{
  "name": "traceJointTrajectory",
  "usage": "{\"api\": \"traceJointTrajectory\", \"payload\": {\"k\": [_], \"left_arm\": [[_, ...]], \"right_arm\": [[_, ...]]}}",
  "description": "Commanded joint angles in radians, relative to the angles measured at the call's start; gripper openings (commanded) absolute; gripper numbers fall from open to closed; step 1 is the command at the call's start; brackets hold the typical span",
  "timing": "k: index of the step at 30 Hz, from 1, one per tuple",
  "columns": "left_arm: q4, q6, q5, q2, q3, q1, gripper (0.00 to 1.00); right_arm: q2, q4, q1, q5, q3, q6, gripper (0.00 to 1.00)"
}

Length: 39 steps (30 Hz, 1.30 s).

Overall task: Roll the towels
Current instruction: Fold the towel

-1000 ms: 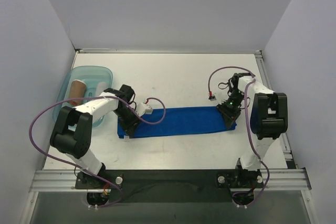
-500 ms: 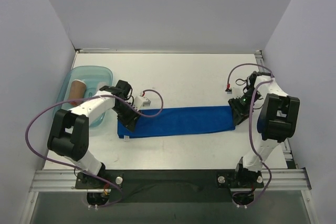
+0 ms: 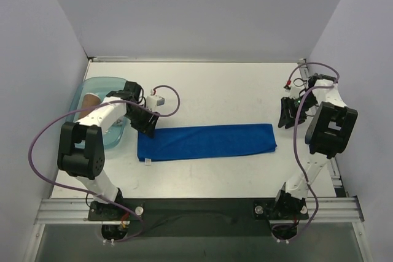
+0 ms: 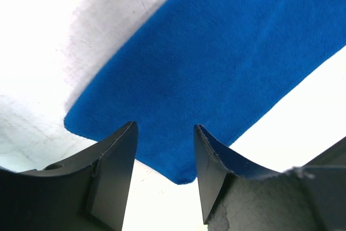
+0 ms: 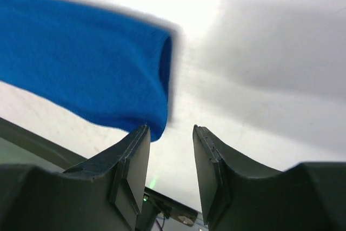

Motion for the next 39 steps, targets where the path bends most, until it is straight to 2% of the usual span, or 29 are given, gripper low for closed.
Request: {"api": "traceJointTrajectory", "payload": {"k": [1,7,18,27,39], "left_arm": [[0.022,-0.025,0.011,0.025,0.046,0.012,0.56],[0.023,-0.039,0.008,0.065,0.040,0.020,0.57],[0.037,-0.040,0.017,0.128,0.028,0.018,0.57],[0.039,-0.042,0.022,0.135,0.014,0.011,0.57],[0.040,-0.037,0.022,0.120,-0.021,-0.011,0.56]], "right_arm": [[0.067,-0.034,-0.001,-0.069,0.090,0.078,0.38],[0.161,-0.031,0.014,-0.133,0.161,0.115,0.36],[0.199,-0.024,0.048,-0.145,0.132,0.121,0.30],[0.190,-0.014,0.060,-0.115,0.089,0.124,0.28],[0.124,0.038,0.037,-0.072,0.021,0.118,0.31]]}}
